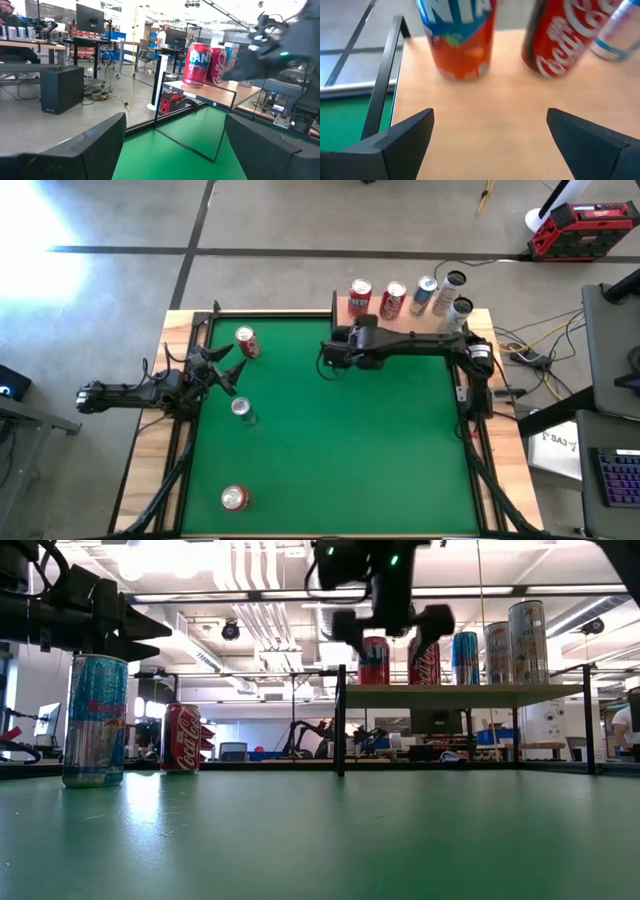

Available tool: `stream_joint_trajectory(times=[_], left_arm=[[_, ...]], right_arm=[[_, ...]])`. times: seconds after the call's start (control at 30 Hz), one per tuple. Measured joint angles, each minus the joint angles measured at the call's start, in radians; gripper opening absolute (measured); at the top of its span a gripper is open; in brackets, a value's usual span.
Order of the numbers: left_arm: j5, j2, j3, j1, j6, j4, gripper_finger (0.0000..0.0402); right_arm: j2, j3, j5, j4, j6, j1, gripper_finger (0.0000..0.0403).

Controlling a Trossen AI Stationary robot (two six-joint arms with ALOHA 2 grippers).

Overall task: Place canned beverage on shelf
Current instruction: Put the blue soda can on the shelf aligned with the other blue soda can

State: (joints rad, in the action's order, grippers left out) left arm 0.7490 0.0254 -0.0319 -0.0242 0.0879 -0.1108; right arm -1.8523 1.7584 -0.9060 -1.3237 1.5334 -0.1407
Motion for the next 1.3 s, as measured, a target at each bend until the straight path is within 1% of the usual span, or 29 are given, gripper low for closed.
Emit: stream_joint_trajectory(times=[0.17, 0.3, 0.4, 0.57, 0.73, 0.9, 1.03, 1.13, 1.2, 1.3], left_arm=[[0.000, 0.000, 0.000, 0.000, 0.000, 0.000, 0.0324], [0.000, 0.000, 0.000, 0.000, 0.000, 0.000, 0.0324], [0.000, 0.000, 0.000, 0.000, 0.000, 0.000, 0.0324], [0.000, 0.000, 0.000, 0.000, 0.000, 0.000, 0.0324], [0.000, 0.000, 0.000, 0.000, 0.000, 0.000, 0.0324], [0.000, 0.000, 0.000, 0.000, 0.000, 0.000, 0.0324], [0.000, 0.000, 0.000, 0.000, 0.000, 0.000, 0.0324], [0.000, 0.000, 0.000, 0.000, 0.000, 0.000, 0.0324], [0.000, 0.000, 0.000, 0.000, 0.000, 0.000, 0.0324], [0.000, 0.000, 0.000, 0.000, 0.000, 0.000, 0.0324]], right_arm=[[0.065, 0.000, 0.087, -0.111, 0.040, 0.110, 0.0380], [0.094, 0.000, 0.135, -0.136, 0.037, 0.213, 0.0380], [0.084, 0.000, 0.154, -0.135, 0.039, 0.297, 0.0380], [0.028, 0.000, 0.147, -0.131, 0.094, 0.418, 0.0380], [-0.016, 0.000, 0.131, -0.124, 0.176, 0.475, 0.0380], [-0.028, 0.000, 0.181, -0.081, 0.186, 0.504, 0.0380], [-0.034, 0.000, 0.182, 0.017, 0.153, 0.506, 0.0380], [-0.060, 0.000, 0.175, 0.134, 0.096, 0.502, 0.0380], [-0.085, 0.000, 0.163, 0.247, 0.015, 0.495, 0.0380], [-0.128, 0.000, 0.156, 0.431, -0.176, 0.485, 0.0380]])
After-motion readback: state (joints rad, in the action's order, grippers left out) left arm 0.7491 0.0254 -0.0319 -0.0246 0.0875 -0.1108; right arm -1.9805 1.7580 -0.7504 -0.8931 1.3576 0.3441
